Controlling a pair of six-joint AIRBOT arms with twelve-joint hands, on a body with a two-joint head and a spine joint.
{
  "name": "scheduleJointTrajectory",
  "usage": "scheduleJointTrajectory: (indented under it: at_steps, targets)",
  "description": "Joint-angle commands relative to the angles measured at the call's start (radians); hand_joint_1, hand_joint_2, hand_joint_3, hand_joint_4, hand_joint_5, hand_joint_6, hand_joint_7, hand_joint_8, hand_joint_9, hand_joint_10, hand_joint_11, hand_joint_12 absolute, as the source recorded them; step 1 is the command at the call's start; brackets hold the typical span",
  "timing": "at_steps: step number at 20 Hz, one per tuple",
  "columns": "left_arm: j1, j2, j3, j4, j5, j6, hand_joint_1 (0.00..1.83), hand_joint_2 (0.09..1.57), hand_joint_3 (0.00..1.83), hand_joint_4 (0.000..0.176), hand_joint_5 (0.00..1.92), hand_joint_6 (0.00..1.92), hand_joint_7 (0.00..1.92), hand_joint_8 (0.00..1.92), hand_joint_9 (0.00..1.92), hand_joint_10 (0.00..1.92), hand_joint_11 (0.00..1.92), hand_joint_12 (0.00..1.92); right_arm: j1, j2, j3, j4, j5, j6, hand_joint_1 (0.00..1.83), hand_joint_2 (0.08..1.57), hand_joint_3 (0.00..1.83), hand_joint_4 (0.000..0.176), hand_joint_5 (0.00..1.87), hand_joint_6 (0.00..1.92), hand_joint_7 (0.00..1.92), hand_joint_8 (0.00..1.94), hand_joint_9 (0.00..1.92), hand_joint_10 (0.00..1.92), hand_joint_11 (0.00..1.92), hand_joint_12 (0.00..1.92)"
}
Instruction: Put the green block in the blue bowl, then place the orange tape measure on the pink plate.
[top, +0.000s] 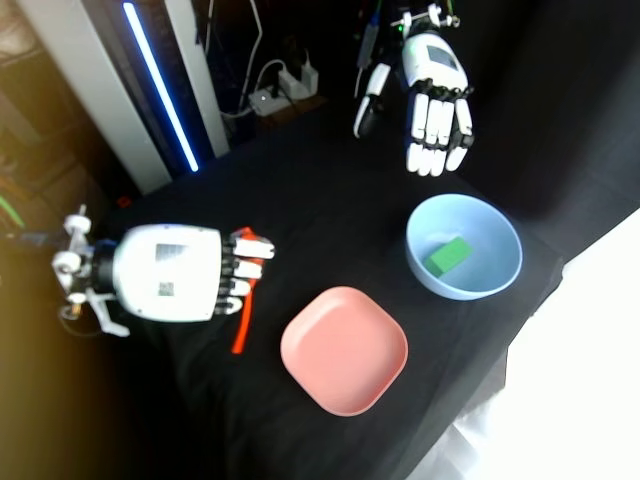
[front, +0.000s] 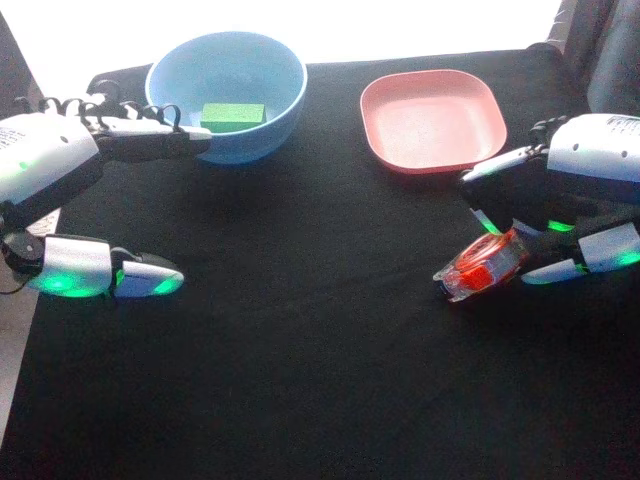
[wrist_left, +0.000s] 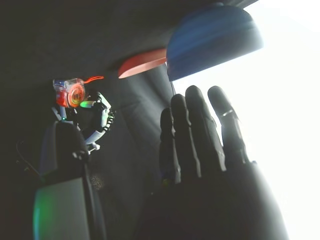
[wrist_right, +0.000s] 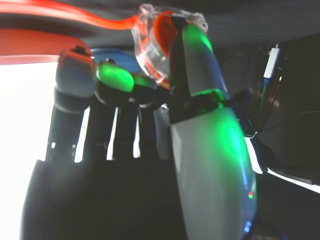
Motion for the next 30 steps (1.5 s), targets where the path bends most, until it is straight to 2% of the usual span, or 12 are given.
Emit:
scheduleJointTrajectory:
  at_steps: [1, 2, 3, 4, 9, 15, 19, 21, 23, 24, 25, 30]
  targets:
    - [-0.003, -0.001, 0.0, -0.016, -0.12, -0.005, 0.84, 0.93, 0.0, 0.0, 0.41, 0.0, 0.48, 0.0, 0.45, 0.0, 0.12, 0.66, 0.013, -0.005, 0.003, 0.049, 0.085, 0.003, 1.22, 1.11, 0.0, 0.0, 0.5, 1.82, 0.78, 1.94, 0.94, 1.92, 1.06, 1.92]
    - [-0.001, -0.003, 0.0, -0.018, -0.12, -0.005, 0.83, 0.93, 0.0, 0.0, 0.4, 0.0, 0.48, 0.0, 0.44, 0.0, 0.1, 0.64, 0.013, -0.005, 0.003, 0.049, 0.085, 0.003, 1.14, 1.18, 0.0, 0.0, 0.74, 1.37, 0.69, 1.56, 0.79, 1.66, 0.82, 1.81]
    - [0.0, -0.004, 0.0, -0.019, -0.122, -0.005, 0.8, 0.93, 0.0, 0.015, 0.39, 0.0, 0.45, 0.0, 0.44, 0.0, 0.11, 0.64, 0.013, -0.005, 0.003, 0.049, 0.085, 0.003, 1.14, 0.99, 0.0, 0.0, 0.59, 0.47, 0.48, 1.03, 0.53, 1.26, 0.42, 1.5]
    - [0.001, -0.005, 0.0, -0.019, -0.122, -0.006, 0.78, 0.91, 0.0, 0.045, 0.36, 0.0, 0.43, 0.0, 0.42, 0.0, 0.08, 0.71, 0.013, -0.005, 0.005, 0.049, 0.085, 0.003, 1.07, 0.97, 0.0, 0.004, 0.51, 0.23, 0.37, 0.62, 0.41, 0.86, 0.22, 1.18]
    - [0.009, -0.008, 0.0, -0.025, -0.127, -0.012, 0.79, 0.9, 0.0, 0.055, 0.37, 0.0, 0.48, 0.01, 0.45, 0.01, 0.03, 0.88, 0.013, -0.007, 0.006, 0.049, 0.085, 0.003, 1.09, 0.91, 0.0, 0.025, 0.55, 0.02, 0.5, 0.02, 0.51, 0.1, 0.03, 1.11]
    - [0.029, -0.009, 0.002, -0.041, -0.141, -0.021, 0.81, 0.91, 0.0, 0.05, 0.38, 0.0, 0.49, 0.01, 0.48, 0.01, 0.06, 0.82, 0.012, -0.02, 0.013, 0.049, 0.085, 0.003, 1.11, 0.91, 0.0, 0.004, 0.58, 0.03, 0.58, 0.04, 0.59, 0.11, 0.09, 1.14]
    - [0.03, -0.014, 0.005, -0.043, -0.141, -0.021, 0.8, 0.91, 0.0, 0.058, 0.39, 0.0, 0.5, 0.0, 0.49, 0.0, 0.07, 0.79, 0.012, -0.039, 0.026, 0.041, 0.085, 0.003, 1.02, 0.98, 0.01, 0.037, 0.58, 0.01, 0.56, 0.02, 0.58, 0.1, 0.08, 1.23]
    - [0.03, -0.014, 0.005, -0.043, -0.141, -0.021, 0.81, 0.9, 0.0, 0.058, 0.39, 0.0, 0.5, 0.0, 0.51, 0.01, 0.07, 0.79, 0.012, -0.046, 0.032, 0.04, 0.085, 0.003, 1.01, 1.04, 0.0, 0.009, 0.7, 0.01, 0.67, 0.1, 0.49, 0.78, 0.22, 1.36]
    - [0.032, -0.015, 0.004, -0.044, -0.141, -0.023, 0.81, 0.9, 0.0, 0.051, 0.39, 0.0, 0.51, 0.0, 0.51, 0.01, 0.07, 0.79, 0.013, -0.051, 0.035, 0.041, 0.085, 0.003, 0.99, 1.06, 0.0, 0.0, 0.86, 0.03, 0.54, 0.9, 0.5, 1.27, 0.35, 1.44]
    - [0.033, -0.015, 0.004, -0.045, -0.141, -0.023, 0.81, 0.9, 0.0, 0.051, 0.39, 0.0, 0.51, 0.0, 0.51, 0.01, 0.07, 0.79, 0.013, -0.053, 0.037, 0.041, 0.085, 0.003, 0.99, 1.06, 0.0, 0.0, 0.86, 0.03, 0.54, 0.9, 0.5, 1.27, 0.35, 1.44]
    - [0.034, -0.015, 0.004, -0.047, -0.141, -0.023, 0.8, 0.9, 0.0, 0.055, 0.39, 0.0, 0.52, 0.01, 0.52, 0.01, 0.08, 0.8, 0.013, -0.054, 0.037, 0.041, 0.085, 0.003, 1.05, 1.14, 0.01, 0.005, 0.89, 1.07, 0.64, 1.53, 0.7, 1.76, 0.69, 1.88]
    - [0.047, -0.018, 0.004, -0.057, -0.15, -0.028, 0.78, 0.9, 0.0, 0.055, 0.37, 0.0, 0.53, 0.0, 0.53, 0.0, 0.05, 0.83, 0.013, -0.053, 0.037, 0.043, 0.085, 0.004, 1.15, 1.13, 0.0, 0.0, 0.94, 1.08, 0.76, 1.78, 0.98, 1.89, 1.13, 1.92]
